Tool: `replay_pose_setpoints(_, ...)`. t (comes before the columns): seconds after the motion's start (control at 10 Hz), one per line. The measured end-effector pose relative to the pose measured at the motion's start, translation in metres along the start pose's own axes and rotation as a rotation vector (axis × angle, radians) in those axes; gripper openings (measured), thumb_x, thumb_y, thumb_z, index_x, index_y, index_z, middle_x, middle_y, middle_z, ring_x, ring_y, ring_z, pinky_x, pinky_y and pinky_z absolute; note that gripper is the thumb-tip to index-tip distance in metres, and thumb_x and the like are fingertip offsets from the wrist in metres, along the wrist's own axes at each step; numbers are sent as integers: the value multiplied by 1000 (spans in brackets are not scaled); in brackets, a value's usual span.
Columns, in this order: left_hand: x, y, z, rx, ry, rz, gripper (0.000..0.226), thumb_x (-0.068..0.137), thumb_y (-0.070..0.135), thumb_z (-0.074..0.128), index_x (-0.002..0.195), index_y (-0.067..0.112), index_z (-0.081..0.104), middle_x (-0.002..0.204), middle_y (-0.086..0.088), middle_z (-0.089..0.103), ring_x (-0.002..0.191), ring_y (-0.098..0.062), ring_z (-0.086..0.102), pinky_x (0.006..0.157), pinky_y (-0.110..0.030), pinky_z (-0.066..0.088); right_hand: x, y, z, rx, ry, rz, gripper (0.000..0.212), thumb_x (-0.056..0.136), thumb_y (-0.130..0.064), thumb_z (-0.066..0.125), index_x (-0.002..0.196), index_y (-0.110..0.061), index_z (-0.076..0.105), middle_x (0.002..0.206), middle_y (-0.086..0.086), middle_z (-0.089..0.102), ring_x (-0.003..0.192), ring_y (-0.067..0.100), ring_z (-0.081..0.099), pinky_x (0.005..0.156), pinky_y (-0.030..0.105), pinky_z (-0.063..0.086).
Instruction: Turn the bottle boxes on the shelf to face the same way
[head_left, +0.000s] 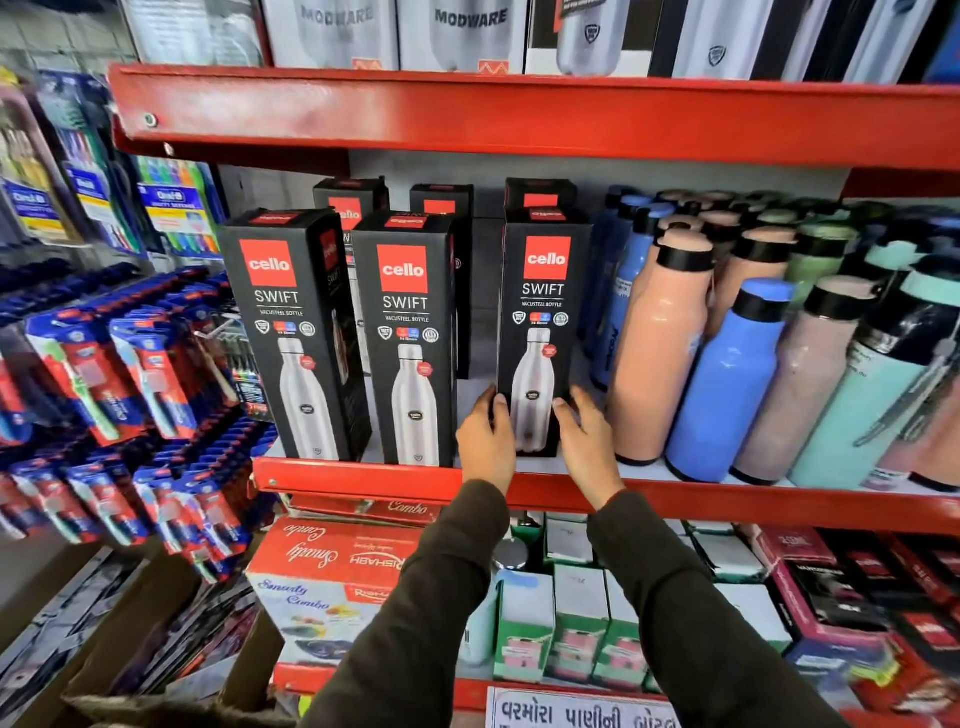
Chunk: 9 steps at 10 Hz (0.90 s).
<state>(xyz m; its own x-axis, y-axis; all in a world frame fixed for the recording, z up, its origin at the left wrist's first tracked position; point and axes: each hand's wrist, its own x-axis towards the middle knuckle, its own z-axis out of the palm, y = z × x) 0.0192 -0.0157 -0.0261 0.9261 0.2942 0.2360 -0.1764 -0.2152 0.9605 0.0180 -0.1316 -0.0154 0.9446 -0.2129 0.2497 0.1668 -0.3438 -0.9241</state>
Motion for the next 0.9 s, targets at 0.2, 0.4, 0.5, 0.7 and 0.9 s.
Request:
replay_pose_setpoints(0.2, -9, -2, -6, 4, 1, 4, 36, 104, 25, 44, 129, 6, 62, 121, -14, 70, 115, -27, 63, 92, -20, 40, -17, -4, -7, -2, 0, -41, 43, 101, -17, 47, 142, -6, 44, 142, 8, 51, 129, 13, 45, 97, 12, 27)
replay_pose_setpoints(0.4, -27, -2, -15, -1, 4, 33, 38, 103, 26, 46, 132, 6, 60, 127, -10, 68, 119, -20, 61, 95, -16, 39, -33, -1, -13, -13, -8, -66, 41, 101, -22, 48, 141, -11, 47, 128, -2, 55, 120, 7, 47, 97, 17, 32)
replay_pose_setpoints(0.5, -34, -1, -19, -27, -2, 28, 39, 103, 28, 47, 133, 7, 59, 130, -9, 67, 121, -18, 60, 102, -22, 41, -38, -2, -15, -7, -6, -68, 40, 100, -22, 49, 139, -13, 49, 129, -3, 57, 117, 6, 50, 98, 20, 34)
replay_pose_setpoints(0.7, -43, 3, -21, -31, 0, 30, 39, 103, 26, 47, 135, 6, 58, 133, -10, 65, 125, -20, 59, 103, -22, 40, -47, -6, -16, -7, -8, -61, 41, 101, -21, 47, 141, -13, 46, 121, -9, 53, 114, 5, 49, 97, 21, 35)
replay_pose_setpoints(0.9, -46, 5, -22, -41, 3, 11, 40, 104, 25, 46, 136, 5, 56, 135, -12, 64, 128, -22, 57, 105, -23, 40, -47, -4, -19, -9, -37, -37, 43, 100, -25, 48, 142, -14, 46, 123, -9, 52, 115, 5, 49, 100, 22, 36)
